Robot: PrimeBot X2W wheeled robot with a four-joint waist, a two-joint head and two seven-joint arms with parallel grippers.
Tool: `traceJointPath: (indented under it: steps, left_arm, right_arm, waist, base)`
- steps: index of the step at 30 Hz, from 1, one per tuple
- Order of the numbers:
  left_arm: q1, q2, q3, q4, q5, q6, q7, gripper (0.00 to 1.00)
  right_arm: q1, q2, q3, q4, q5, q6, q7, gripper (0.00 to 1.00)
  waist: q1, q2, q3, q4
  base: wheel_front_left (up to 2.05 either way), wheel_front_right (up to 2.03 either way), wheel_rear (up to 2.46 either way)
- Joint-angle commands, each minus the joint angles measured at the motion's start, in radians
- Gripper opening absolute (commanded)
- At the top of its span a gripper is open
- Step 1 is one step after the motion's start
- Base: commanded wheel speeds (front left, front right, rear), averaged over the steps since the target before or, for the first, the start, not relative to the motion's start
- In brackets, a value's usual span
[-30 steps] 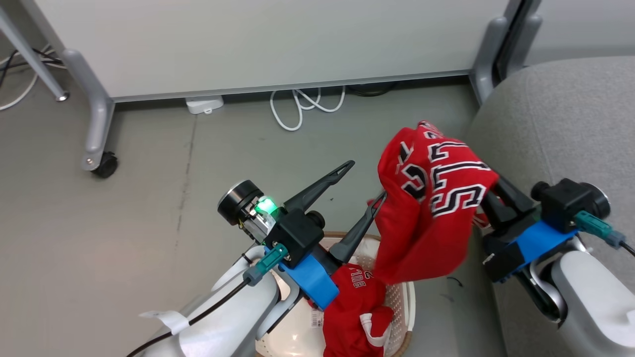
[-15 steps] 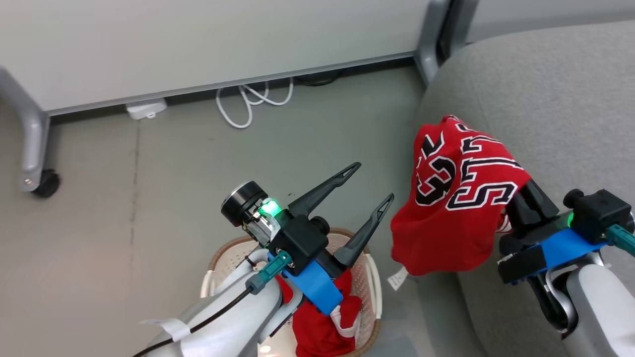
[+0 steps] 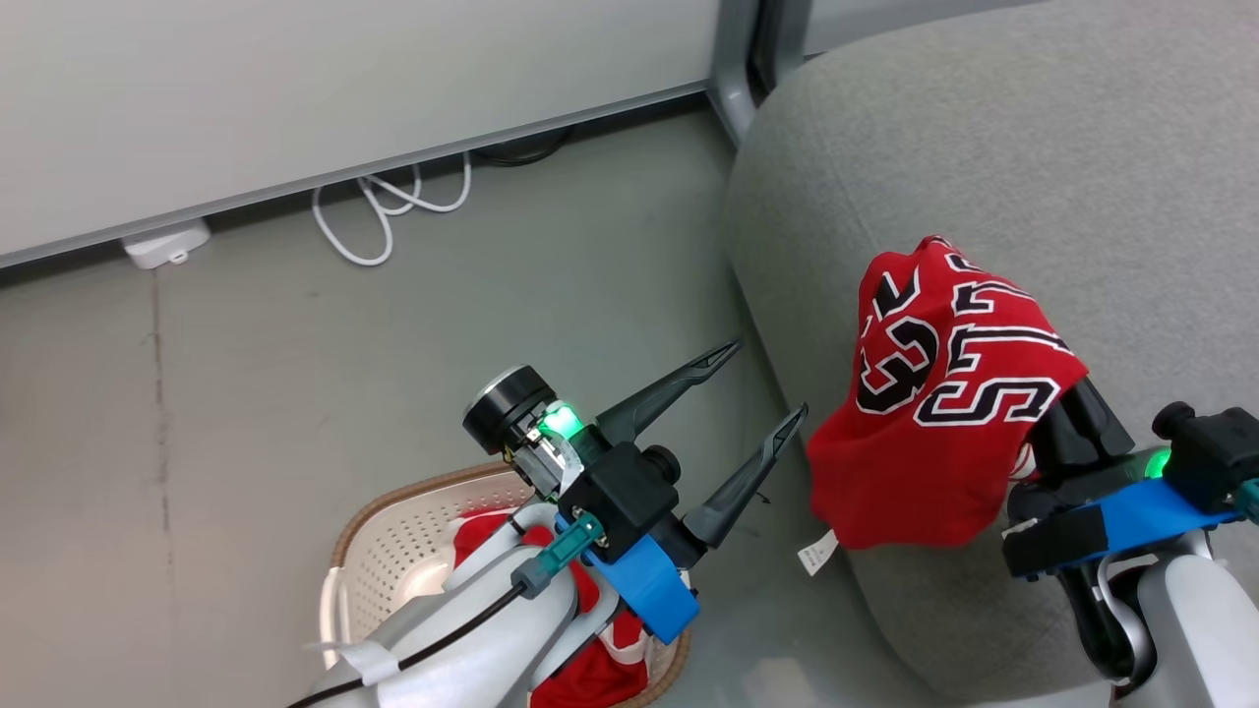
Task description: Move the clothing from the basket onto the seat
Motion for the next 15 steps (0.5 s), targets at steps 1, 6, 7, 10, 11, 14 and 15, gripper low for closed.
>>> traceJointPath:
  steps: [1, 6, 7, 10, 11, 14, 15]
  left_arm:
    - [0.008, 0.0, 0.003, 0.002, 0.008, -0.001, -0.003, 1.0]
    - [0.011, 0.002, 0.002, 0.006, 0.013, -0.002, -0.003, 1.0]
    - [0.012, 0.003, 0.003, 0.006, 0.014, -0.002, -0.003, 1.0]
    - [0.013, 0.007, 0.008, 0.006, 0.016, -0.001, -0.003, 1.0]
    - [0.012, 0.008, 0.009, 0.005, 0.018, 0.0, -0.003, 1.0]
    - [0.007, 0.012, 0.013, 0.004, 0.023, 0.002, -0.003, 1.0]
    - [0.001, 0.013, 0.014, 0.002, 0.024, 0.002, -0.003, 1.0]
  right_arm:
    - [0.014, 0.006, -0.005, -0.008, -0.005, 0.0, -0.004, 0.0]
    - [0.027, 0.02, -0.021, -0.018, -0.008, 0.0, -0.004, 0.0]
    - [0.029, 0.024, -0.026, -0.02, -0.007, 0.0, -0.004, 0.0]
    - [0.024, 0.035, -0.044, -0.033, -0.009, 0.0, -0.004, 0.0]
    - [0.018, 0.04, -0.052, -0.041, -0.005, 0.0, -0.004, 0.0]
    - [0.001, 0.044, -0.065, -0.058, -0.013, 0.0, -0.004, 0.0]
    - [-0.011, 0.047, -0.074, -0.067, -0.012, 0.0, -0.004, 0.0]
  waist:
    - [0.0, 0.0, 0.004, -0.018]
    - [0.0, 0.0, 0.01, -0.041]
    - [0.0, 0.0, 0.011, -0.044]
    - [0.0, 0.0, 0.016, -0.051]
    - [0.0, 0.0, 0.02, -0.053]
    - [0.0, 0.0, 0.031, -0.055]
    - [0.0, 0.0, 0.039, -0.057]
  base:
    - [0.0, 0.0, 0.0]
    - [0.0, 0.0, 0.0]
    - [0.0, 0.0, 0.0]
    - [0.0, 0.0, 0.0]
    - [0.0, 0.0, 0.0]
    - [0.0, 0.0, 0.0]
    - [0.0, 0.0, 0.0]
